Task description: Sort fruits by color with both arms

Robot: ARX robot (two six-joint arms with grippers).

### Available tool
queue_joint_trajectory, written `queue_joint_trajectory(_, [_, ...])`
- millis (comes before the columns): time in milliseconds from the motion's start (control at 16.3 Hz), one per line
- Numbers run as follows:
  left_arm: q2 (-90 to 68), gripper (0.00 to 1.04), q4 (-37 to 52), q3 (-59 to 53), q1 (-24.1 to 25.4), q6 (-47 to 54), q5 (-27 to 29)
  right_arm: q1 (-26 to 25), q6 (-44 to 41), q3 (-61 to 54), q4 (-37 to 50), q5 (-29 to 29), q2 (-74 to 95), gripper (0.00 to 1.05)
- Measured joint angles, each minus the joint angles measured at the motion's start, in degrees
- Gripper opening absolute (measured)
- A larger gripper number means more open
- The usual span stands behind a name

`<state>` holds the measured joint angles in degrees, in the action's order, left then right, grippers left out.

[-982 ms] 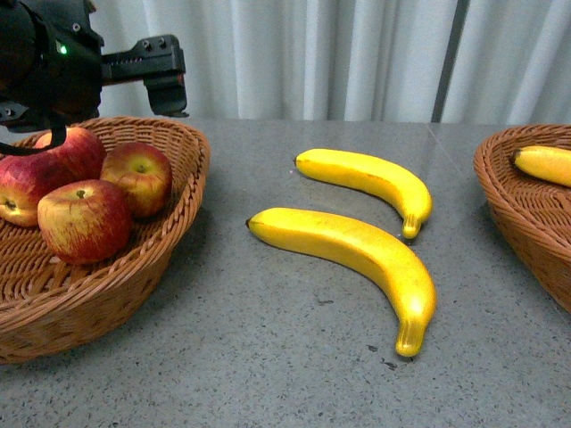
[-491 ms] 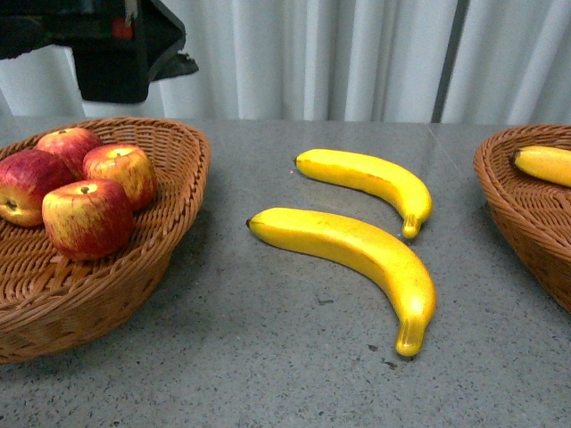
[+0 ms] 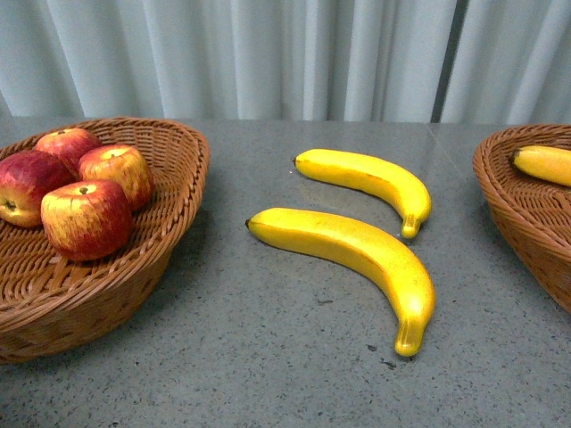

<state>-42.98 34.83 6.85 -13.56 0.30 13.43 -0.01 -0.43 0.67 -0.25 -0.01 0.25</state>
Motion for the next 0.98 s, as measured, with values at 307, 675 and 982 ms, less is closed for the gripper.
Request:
queue_joint_trajectory(307, [16.4, 0.02, -8.9, -6.1, 14.0, -0.3, -12.3, 0.0, 0.0, 0.0, -0.1, 0.0, 0.0, 0.98])
queue_joint_trajectory(675, [24.1, 0.02, -15.9, -6.1, 13.5, -0.3, -13.4, 0.0, 0.0, 0.0, 0.0, 0.0, 0.0, 0.98])
queue_joint_trajectory(982, [26.5, 0.02, -18.3, -6.1, 13.5, -0.3, -13.4, 0.0, 0.0, 0.0, 0.0, 0.0, 0.0, 0.98])
